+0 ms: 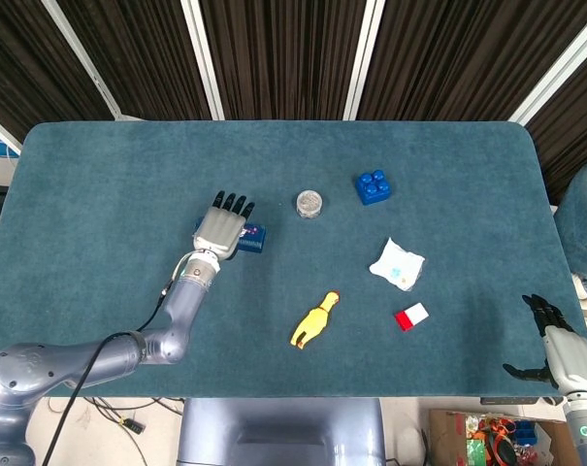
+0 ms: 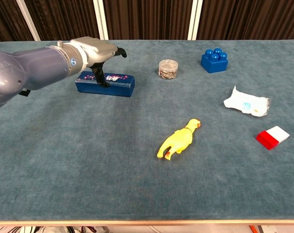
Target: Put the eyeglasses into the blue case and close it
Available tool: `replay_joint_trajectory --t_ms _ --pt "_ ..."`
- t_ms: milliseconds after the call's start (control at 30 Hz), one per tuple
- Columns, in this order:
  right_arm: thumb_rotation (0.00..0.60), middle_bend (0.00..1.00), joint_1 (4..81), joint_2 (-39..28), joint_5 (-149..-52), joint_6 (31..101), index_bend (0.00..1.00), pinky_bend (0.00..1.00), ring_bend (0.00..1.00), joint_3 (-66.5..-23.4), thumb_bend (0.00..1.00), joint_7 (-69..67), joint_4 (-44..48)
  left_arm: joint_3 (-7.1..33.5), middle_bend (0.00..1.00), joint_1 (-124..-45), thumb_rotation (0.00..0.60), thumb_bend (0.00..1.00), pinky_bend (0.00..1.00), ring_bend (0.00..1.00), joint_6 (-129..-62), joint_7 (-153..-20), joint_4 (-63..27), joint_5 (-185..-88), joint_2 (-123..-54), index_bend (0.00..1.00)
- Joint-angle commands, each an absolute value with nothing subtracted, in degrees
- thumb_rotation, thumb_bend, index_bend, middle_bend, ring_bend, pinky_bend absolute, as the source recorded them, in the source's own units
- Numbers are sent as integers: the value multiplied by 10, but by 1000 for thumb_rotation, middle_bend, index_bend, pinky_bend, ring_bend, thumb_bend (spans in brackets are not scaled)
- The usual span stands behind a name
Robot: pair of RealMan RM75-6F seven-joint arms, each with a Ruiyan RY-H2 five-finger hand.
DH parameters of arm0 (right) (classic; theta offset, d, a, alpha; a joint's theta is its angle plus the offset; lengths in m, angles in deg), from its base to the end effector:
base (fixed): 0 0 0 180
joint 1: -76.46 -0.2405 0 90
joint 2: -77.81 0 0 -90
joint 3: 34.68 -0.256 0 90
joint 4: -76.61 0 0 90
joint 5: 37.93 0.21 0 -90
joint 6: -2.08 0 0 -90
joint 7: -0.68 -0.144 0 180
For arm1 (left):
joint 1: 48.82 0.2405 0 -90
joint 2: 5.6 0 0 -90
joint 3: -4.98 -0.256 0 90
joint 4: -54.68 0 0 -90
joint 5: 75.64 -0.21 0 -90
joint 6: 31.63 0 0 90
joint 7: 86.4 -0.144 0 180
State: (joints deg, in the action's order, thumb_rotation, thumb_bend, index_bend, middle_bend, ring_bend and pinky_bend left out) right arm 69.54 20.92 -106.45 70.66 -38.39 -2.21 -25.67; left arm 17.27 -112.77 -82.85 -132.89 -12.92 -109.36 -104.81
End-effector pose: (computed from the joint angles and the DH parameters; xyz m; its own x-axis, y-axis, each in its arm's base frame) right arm -0.3293 -0.1828 0.1596 0.2028 -0.2413 0.9490 -0.9299 0.2562 0.2639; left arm -0.0813 0.4223 -0.0529 0.7087 0.1925 0.6787 0.6989 -0.3230 -0.6382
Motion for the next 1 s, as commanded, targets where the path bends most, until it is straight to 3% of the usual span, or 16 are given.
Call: replay_joint_trajectory --t_ms 33,233,500,800,1000 --pt "600 0 696 209 -1064 707 0 210 40 -384 116 -22 -257 175 70 -1104 600 191 38 6 -911 -1352 -214 -1092 -1003 96" --pt "600 0 700 203 -1084 733 0 210 39 -391 118 -31 -249 176 69 -1043 600 189 38 6 -1017 -1367 -433 -1071 -876 95" --pt "600 0 707 178 -1144 788 0 210 38 -396 116 -41 -209 135 68 -964 600 189 39 6 -1074 -1332 -614 -1108 -742 95" --pt "600 0 712 149 -1195 844 0 210 37 -402 115 -47 -166 72 70 -886 600 189 39 6 -1114 -1281 -711 -1231 -665 95" --pt "600 0 712 146 -1197 847 0 210 38 -404 115 -57 -163 35 70 -838 600 189 39 6 -1147 -1249 -717 -1327 -653 95"
